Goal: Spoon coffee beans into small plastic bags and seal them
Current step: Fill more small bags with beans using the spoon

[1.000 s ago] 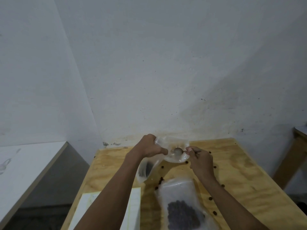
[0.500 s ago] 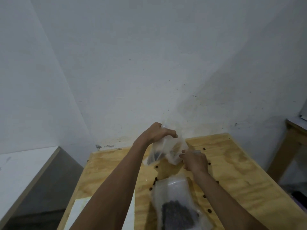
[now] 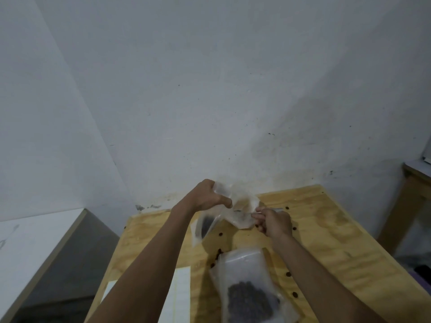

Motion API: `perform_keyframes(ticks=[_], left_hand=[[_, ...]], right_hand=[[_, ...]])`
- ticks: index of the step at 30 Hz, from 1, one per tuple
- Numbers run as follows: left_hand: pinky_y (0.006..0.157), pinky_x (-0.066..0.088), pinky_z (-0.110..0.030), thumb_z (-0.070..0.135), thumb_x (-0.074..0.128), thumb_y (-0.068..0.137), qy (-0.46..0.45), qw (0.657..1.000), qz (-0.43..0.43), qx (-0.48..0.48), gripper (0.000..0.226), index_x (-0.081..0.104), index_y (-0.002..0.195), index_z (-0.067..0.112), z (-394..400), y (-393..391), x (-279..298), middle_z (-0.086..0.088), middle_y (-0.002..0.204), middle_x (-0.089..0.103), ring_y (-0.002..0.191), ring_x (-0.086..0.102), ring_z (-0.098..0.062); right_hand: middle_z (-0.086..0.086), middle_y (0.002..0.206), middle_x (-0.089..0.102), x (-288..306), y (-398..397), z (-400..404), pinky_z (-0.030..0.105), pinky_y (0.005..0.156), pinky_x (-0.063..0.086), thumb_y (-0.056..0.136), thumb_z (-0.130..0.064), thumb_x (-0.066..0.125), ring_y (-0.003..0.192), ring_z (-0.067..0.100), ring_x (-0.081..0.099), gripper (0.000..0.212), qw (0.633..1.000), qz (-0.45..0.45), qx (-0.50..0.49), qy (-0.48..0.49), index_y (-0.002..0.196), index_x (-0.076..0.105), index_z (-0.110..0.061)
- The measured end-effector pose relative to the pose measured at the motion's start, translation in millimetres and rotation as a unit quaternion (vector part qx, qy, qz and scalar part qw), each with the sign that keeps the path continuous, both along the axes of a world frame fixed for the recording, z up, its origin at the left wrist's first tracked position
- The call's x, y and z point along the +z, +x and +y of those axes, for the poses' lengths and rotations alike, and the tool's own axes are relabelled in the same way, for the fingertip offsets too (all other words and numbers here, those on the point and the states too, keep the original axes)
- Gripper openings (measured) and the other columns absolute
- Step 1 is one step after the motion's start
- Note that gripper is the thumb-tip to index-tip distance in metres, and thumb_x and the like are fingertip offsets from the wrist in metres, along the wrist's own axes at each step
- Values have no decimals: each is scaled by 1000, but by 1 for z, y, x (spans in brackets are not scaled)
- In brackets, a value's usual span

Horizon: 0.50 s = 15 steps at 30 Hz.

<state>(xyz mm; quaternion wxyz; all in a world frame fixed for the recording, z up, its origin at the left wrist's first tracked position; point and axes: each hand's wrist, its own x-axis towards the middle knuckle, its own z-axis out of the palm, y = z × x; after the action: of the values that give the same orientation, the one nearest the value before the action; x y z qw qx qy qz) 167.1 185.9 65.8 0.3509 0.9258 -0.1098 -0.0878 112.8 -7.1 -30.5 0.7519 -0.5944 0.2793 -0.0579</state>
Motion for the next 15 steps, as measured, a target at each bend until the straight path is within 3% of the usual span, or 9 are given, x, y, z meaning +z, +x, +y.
perform_keyframes(ticks=[5, 11, 15], left_hand=[[74, 48, -26, 52, 80, 47, -14, 1000, 8, 4, 67, 73, 109, 29, 18, -13, -16, 6, 115, 67, 104, 62, -14], [68, 51, -27, 48, 81, 51, -46, 999, 9, 26, 63, 74, 107, 20, 27, -23, -34, 5, 105, 69, 92, 65, -12], [72, 51, -31, 28, 84, 67, -80, 997, 13, 5, 36, 78, 91, 2, 30, -30, -28, 3, 93, 67, 79, 64, -13]], right_hand=[[10, 77, 78, 3, -1, -1, 31, 53, 51, 91, -5, 62, 65, 26, 61, 13, 1000, 2, -15, 22, 88, 75, -4], [12, 71, 76, 8, -3, 2, 29, 48, 49, 90, 2, 54, 54, 21, 59, 23, 998, -6, -65, 13, 88, 76, -6], [12, 71, 74, 9, -9, 3, 28, 48, 49, 92, -1, 56, 53, 20, 60, 22, 996, -6, -79, -38, 88, 75, -12]])
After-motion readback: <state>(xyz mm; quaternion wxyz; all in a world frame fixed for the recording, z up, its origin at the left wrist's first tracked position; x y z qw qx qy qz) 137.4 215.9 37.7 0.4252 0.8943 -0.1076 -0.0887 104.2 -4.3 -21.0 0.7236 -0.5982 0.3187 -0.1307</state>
